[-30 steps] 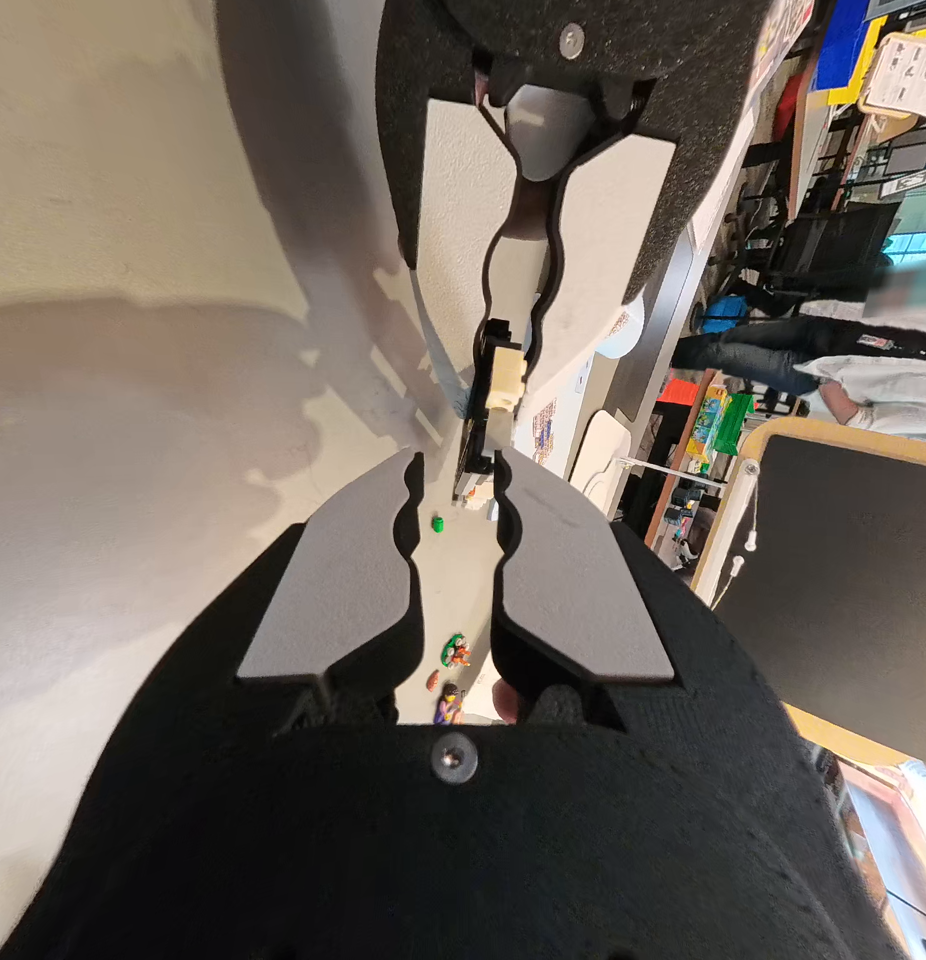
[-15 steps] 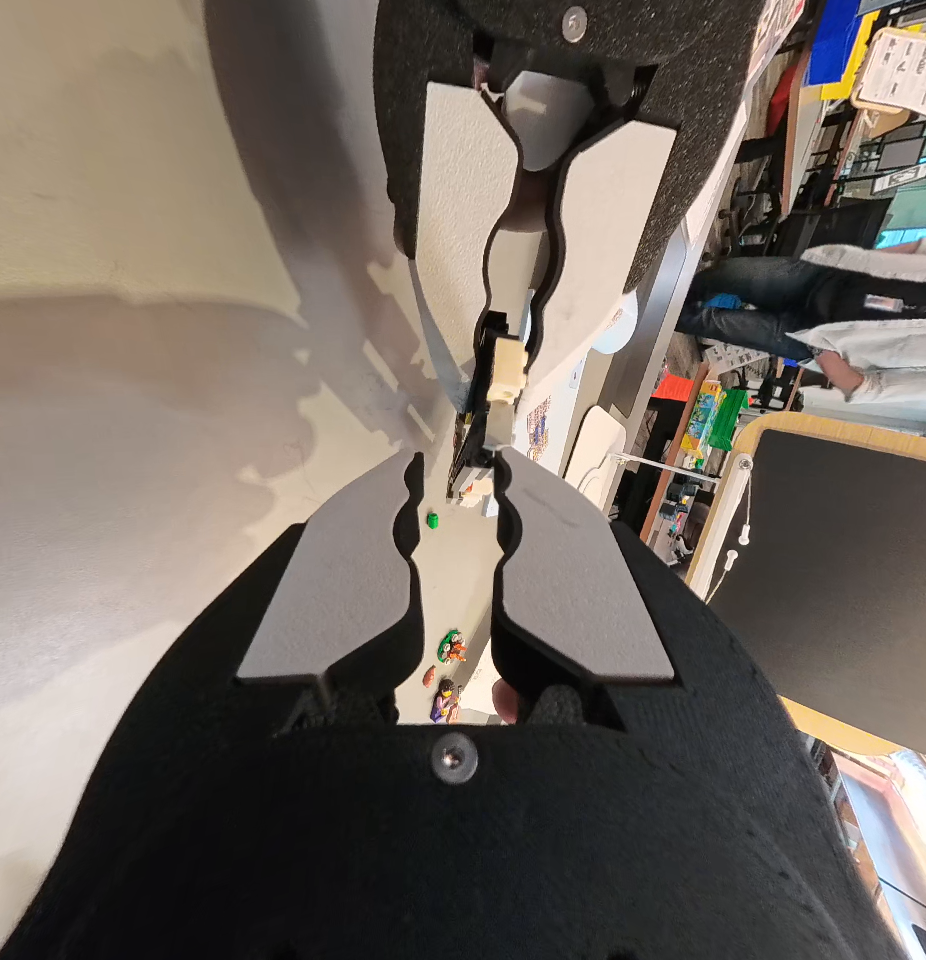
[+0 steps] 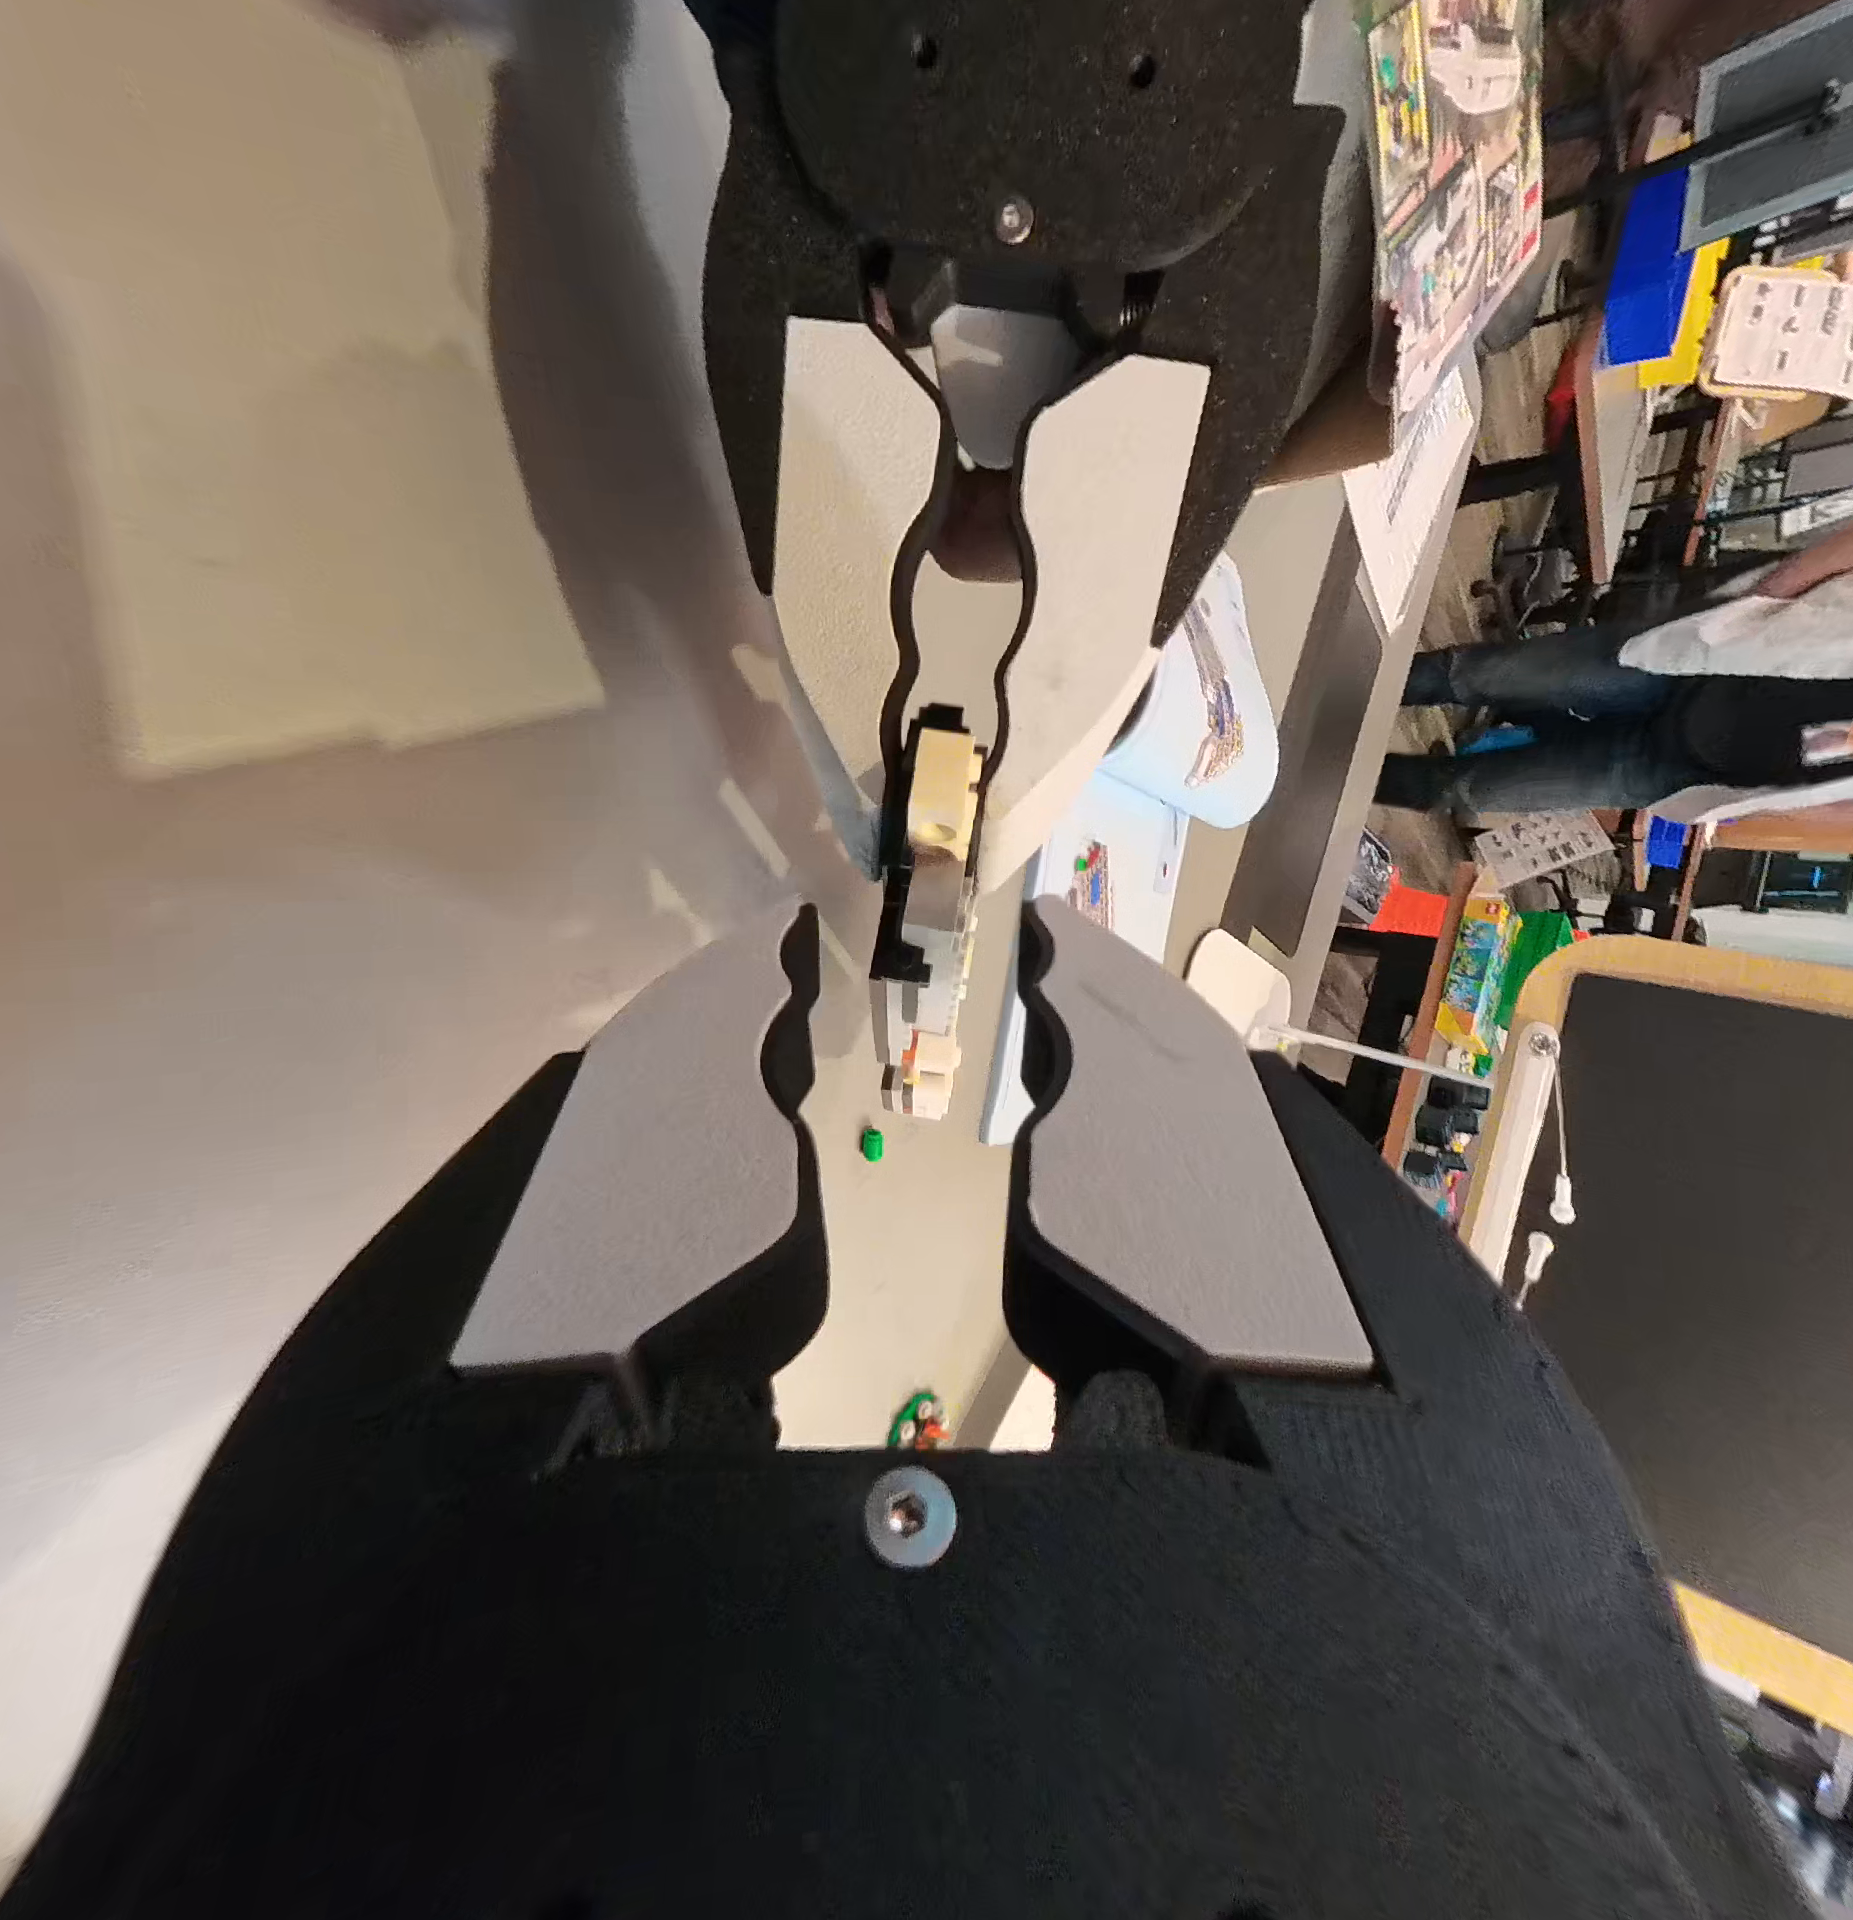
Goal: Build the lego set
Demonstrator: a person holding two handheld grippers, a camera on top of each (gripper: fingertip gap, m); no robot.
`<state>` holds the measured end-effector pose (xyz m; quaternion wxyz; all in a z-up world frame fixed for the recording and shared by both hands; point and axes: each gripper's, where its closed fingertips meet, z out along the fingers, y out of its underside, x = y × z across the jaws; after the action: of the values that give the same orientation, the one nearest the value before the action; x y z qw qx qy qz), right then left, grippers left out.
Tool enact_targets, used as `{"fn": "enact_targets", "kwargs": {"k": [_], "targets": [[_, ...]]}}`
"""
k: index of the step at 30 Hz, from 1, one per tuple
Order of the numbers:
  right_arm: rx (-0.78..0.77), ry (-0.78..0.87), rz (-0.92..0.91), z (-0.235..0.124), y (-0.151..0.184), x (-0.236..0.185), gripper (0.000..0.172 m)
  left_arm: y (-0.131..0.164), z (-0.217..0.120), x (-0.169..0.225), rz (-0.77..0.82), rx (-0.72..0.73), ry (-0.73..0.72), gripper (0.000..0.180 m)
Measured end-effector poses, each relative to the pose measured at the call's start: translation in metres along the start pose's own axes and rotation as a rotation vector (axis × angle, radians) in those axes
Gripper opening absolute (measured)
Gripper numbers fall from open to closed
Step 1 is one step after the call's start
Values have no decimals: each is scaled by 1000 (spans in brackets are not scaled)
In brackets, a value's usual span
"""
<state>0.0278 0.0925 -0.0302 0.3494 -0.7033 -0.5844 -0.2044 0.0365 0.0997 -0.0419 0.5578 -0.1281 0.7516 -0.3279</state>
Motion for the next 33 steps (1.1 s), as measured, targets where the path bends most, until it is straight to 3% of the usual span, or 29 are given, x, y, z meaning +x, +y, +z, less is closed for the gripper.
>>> {"fn": "enact_targets", "kwargs": {"k": [8,18,33], "targets": [[7,-55,-22,9,-2,-3,30,-3,-2,-1,12,9,-6,16],[56,14,-20,5,-7,10,17,-10,-6,-8,-51,64,-17,16],[195,-47,7,-6,-20,13,17,-24,-15,-12,-109,163,0,15]]}}
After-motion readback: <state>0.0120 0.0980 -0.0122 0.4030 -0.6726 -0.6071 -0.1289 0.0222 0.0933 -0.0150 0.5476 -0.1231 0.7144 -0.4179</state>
